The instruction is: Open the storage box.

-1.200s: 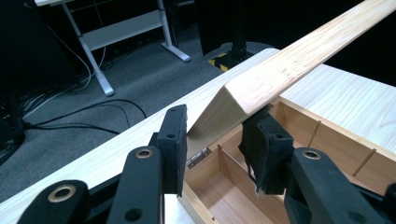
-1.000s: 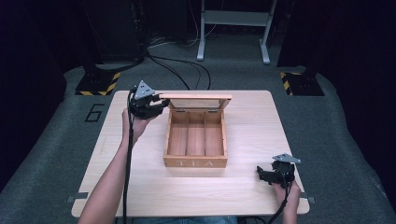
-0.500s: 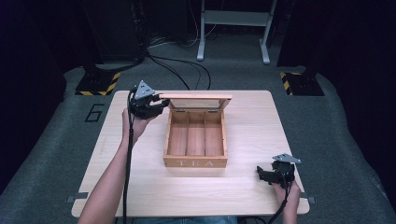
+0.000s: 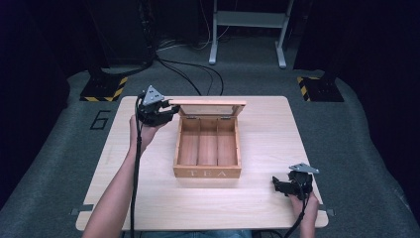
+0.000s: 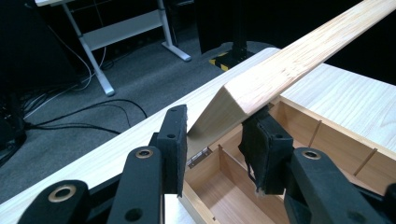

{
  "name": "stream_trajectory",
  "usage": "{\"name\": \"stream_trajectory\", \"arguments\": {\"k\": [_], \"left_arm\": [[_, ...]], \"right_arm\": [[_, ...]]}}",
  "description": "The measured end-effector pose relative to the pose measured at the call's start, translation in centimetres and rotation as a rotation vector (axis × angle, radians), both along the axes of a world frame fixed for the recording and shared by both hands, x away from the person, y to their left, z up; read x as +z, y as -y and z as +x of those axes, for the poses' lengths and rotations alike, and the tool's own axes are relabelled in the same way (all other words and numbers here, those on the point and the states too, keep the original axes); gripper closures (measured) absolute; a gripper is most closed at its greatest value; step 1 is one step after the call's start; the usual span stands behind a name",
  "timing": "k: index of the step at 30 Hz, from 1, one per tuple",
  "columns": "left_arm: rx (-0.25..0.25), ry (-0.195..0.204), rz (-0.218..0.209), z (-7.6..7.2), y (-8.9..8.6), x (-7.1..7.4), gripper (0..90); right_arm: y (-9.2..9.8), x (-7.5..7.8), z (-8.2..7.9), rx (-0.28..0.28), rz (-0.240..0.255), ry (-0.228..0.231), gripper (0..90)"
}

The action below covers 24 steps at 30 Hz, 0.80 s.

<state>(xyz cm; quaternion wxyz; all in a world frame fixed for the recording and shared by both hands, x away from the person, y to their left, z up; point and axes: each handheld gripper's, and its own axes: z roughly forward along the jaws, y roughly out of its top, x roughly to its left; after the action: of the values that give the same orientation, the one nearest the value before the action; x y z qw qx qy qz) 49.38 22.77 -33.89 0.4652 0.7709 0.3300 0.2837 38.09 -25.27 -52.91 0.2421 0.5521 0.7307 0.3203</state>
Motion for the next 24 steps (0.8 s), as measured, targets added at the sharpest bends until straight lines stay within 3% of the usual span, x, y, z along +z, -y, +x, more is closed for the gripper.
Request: {"name": "stream_trajectory", "arguments": {"k": [24], "left_arm": [[-0.001, 0.002, -0.003, -0.07, 0.01, -0.06, 61.0]], "right_arm": [[-0.04, 0.01, -0.02, -0.003, 0.001, -0.002, 8.2]]}}
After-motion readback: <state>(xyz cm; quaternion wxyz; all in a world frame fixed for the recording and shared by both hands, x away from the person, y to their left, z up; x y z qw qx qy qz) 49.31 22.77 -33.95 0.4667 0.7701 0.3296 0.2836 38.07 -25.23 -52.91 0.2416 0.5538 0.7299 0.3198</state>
